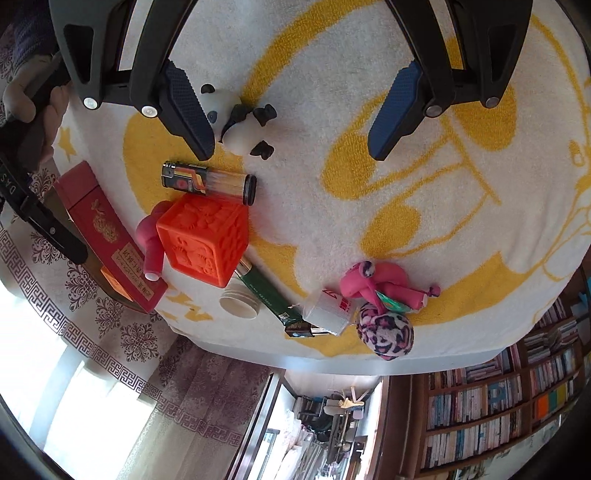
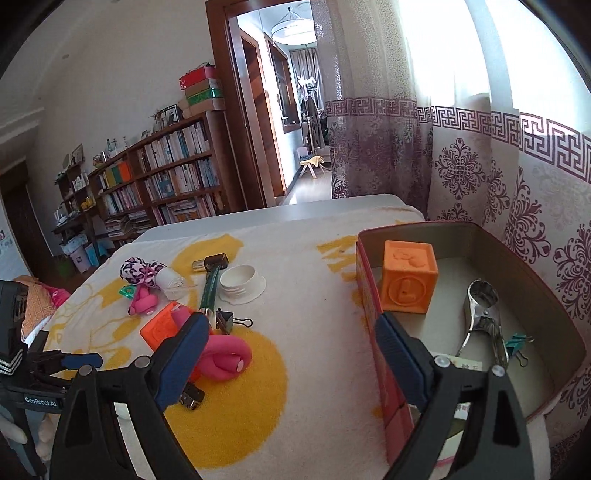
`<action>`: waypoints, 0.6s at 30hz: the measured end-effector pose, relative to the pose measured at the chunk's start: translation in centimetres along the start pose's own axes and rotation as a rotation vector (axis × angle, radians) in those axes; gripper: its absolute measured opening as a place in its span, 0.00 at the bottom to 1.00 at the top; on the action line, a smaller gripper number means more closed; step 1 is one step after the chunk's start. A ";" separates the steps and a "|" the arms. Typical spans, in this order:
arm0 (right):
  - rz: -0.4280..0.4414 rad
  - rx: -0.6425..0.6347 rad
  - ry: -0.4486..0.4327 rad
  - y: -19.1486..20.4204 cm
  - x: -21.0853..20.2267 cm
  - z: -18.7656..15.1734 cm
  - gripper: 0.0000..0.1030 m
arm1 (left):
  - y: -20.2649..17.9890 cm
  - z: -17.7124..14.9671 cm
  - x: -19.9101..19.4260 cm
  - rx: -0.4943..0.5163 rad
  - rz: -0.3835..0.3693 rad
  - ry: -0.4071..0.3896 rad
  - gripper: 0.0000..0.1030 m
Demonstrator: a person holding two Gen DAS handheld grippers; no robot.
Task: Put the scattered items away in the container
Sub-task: 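Reach the left gripper to the panda figure and grasp it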
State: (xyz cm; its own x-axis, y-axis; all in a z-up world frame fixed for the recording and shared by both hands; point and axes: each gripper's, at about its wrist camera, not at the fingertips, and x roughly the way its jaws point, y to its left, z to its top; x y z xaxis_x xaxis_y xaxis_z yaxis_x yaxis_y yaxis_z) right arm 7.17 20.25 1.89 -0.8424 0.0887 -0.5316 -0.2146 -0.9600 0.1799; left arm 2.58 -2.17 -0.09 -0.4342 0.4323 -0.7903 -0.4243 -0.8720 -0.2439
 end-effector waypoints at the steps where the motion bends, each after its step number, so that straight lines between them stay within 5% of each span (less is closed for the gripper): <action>1: 0.000 0.010 0.000 -0.2 -0.1 0.0 0.91 | -0.3 0.0 -0.1 0.012 0.002 -0.003 0.84; 7: -0.010 0.009 -0.018 -0.3 -0.7 0.2 0.91 | -2.5 -0.5 0.0 0.127 -0.011 -0.005 0.84; 13: -0.018 -0.009 -0.020 0.0 -0.7 0.2 0.91 | -5.4 -1.5 1.3 0.278 0.090 0.007 0.84; 18: -0.021 -0.008 -0.025 0.0 -0.7 0.2 0.91 | -5.1 -0.9 2.0 0.243 0.075 0.013 0.84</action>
State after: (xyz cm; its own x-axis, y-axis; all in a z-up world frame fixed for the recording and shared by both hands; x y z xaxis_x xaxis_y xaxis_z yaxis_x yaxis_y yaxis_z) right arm 7.67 20.27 2.48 -0.8499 0.1157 -0.5140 -0.2287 -0.9599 0.1621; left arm 4.59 2.94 -0.89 -0.4622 0.3643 -0.8085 -0.5706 -0.8201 -0.0434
